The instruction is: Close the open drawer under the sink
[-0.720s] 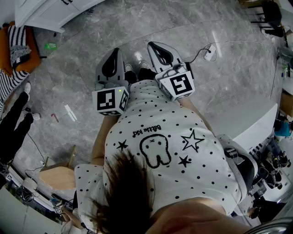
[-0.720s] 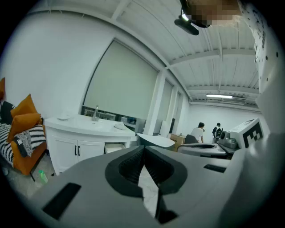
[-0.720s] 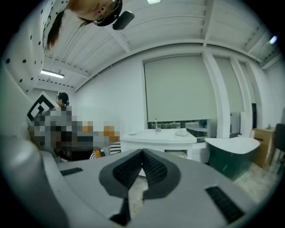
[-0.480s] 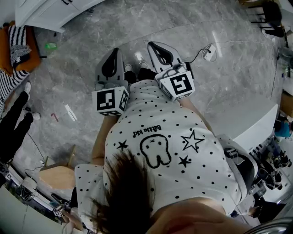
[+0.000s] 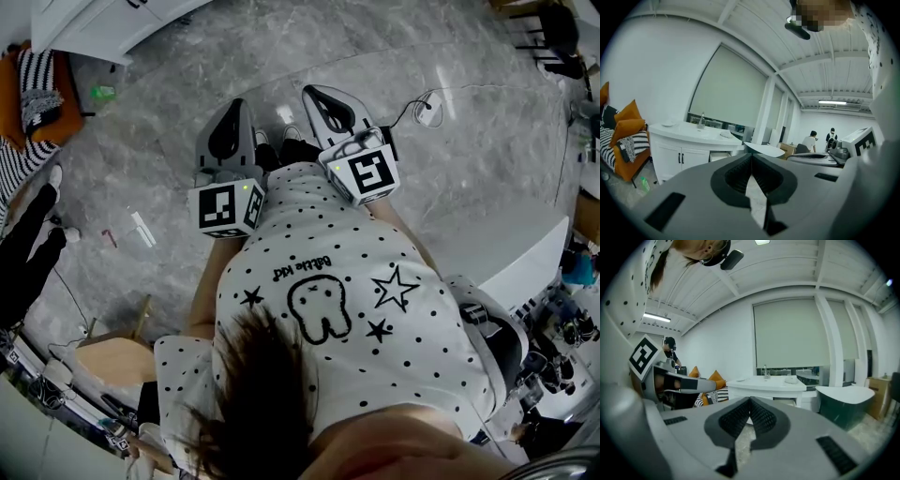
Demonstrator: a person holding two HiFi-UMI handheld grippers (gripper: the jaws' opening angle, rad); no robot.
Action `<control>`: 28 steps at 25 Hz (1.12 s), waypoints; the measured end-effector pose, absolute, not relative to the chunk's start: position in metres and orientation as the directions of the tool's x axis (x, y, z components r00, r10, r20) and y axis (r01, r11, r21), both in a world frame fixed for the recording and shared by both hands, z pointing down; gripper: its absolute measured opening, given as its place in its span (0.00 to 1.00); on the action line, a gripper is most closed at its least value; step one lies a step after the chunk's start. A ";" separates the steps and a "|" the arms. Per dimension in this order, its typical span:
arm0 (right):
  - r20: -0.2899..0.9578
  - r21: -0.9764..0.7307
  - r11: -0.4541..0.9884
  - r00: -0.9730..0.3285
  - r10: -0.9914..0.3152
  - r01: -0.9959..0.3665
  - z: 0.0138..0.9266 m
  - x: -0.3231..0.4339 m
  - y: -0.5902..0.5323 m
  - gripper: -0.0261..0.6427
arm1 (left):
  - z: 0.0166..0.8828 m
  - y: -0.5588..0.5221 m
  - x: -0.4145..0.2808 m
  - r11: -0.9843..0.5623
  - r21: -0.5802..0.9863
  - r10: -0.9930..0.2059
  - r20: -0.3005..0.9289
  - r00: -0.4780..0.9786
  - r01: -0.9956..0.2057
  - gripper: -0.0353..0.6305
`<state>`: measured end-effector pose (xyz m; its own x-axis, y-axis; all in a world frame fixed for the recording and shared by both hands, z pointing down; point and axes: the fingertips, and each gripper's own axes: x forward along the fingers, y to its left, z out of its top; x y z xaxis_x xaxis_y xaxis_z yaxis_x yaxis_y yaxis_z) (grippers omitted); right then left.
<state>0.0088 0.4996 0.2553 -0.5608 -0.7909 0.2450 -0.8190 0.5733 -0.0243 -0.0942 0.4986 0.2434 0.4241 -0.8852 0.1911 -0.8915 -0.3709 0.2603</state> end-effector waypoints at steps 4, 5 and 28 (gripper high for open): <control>0.239 -0.037 0.597 -0.588 -0.773 -0.801 0.256 0.023 0.502 0.06 | 0.239 0.500 -0.073 -0.408 0.254 -0.875 0.164 0.455 -0.877 0.06; 0.245 -0.037 0.606 -0.595 -0.766 -0.795 0.257 0.026 0.502 0.06 | 0.238 0.499 -0.067 -0.420 0.246 -0.871 0.162 0.464 -0.874 0.06; 0.315 0.032 0.682 -0.640 -0.701 -0.730 0.269 0.000 0.451 0.06 | 0.244 0.439 -0.059 -0.458 0.233 -0.841 0.200 0.503 -0.858 0.06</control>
<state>0.0004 0.4507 0.2685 -0.6403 -0.7006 0.3150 -0.7305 0.6822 0.0325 -0.0585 0.4388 0.2437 0.5033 -0.8406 0.2002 -0.8578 -0.4582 0.2329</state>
